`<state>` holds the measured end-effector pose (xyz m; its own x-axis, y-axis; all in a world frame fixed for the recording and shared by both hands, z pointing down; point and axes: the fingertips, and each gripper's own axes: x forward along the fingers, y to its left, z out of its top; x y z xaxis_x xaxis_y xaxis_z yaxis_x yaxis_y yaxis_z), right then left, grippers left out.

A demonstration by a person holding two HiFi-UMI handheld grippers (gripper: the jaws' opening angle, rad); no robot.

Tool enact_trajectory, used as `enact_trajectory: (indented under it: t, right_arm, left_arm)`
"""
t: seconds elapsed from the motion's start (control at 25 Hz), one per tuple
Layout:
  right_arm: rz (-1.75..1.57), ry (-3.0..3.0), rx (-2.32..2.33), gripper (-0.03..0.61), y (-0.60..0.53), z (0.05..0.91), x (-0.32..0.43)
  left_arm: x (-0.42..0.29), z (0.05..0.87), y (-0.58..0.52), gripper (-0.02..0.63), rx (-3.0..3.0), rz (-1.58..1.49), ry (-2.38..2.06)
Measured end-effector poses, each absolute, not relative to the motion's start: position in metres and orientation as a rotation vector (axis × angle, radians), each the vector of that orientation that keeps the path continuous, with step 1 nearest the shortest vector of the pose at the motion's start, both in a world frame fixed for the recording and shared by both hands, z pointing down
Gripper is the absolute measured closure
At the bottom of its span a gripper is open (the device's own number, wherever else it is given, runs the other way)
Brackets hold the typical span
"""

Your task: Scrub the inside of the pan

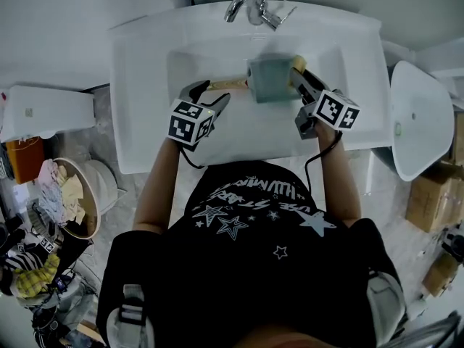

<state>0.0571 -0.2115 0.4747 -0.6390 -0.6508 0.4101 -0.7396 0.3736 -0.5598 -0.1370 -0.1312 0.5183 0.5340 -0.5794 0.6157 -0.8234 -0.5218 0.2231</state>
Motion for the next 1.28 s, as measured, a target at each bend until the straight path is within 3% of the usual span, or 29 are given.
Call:
enact_trajectory:
  t: [0.76, 1.28]
  right_arm:
    - [1.161, -2.354, 1.212, 0.425, -0.213, 0.515, 0.05]
    - [1.225, -2.228, 1.075, 0.422, -0.223, 0.566, 0.036]
  left_arm:
    - [-0.141, 0.614, -0.147, 0.351, 2.276, 1.208, -1.011]
    - [-0.151, 0.652, -0.16, 0.351, 2.173, 1.395, -0.994]
